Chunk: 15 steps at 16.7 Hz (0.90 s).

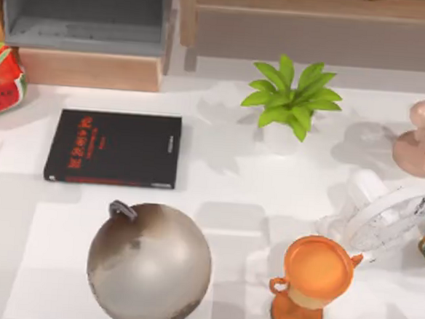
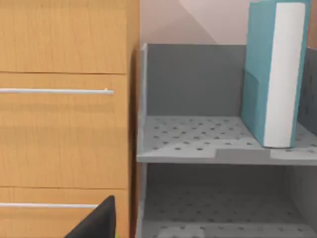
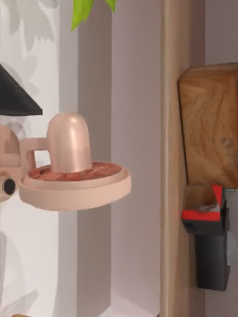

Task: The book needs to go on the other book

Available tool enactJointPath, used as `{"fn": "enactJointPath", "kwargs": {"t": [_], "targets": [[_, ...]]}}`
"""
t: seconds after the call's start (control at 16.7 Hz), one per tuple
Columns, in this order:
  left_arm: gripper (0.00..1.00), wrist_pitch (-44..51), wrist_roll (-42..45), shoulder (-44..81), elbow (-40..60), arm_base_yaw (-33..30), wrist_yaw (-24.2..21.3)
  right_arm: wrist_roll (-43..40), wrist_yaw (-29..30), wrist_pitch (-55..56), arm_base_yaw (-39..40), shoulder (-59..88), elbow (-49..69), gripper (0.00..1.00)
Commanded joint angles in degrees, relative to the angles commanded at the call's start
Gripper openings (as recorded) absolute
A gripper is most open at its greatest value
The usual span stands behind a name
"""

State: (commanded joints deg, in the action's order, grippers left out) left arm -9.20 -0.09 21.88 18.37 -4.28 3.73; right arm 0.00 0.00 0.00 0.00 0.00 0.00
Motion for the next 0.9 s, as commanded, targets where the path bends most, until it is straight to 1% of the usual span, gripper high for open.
{"fn": "enactJointPath", "kwargs": {"t": [0.12,0.48,0.6,0.78,0.9], "targets": [[1.0,-3.83,-0.04,11.46,7.76,-1.78,1.55,0.0,0.0,0.0,0.0,0.0,0.0,1.0],[1.0,-15.7,-0.16,52.53,31.88,-7.31,6.36,0.0,0.0,0.0,0.0,0.0,0.0,1.0],[1.0,-19.25,-0.2,64.53,39.06,-8.96,7.8,0.0,0.0,0.0,0.0,0.0,0.0,1.0],[1.0,-23.63,-0.24,78.05,47.86,-11.0,9.57,0.0,0.0,0.0,0.0,0.0,0.0,1.0],[1.0,-25.73,-0.26,84.06,52.09,-11.98,10.42,0.0,0.0,0.0,0.0,0.0,0.0,1.0]]}}
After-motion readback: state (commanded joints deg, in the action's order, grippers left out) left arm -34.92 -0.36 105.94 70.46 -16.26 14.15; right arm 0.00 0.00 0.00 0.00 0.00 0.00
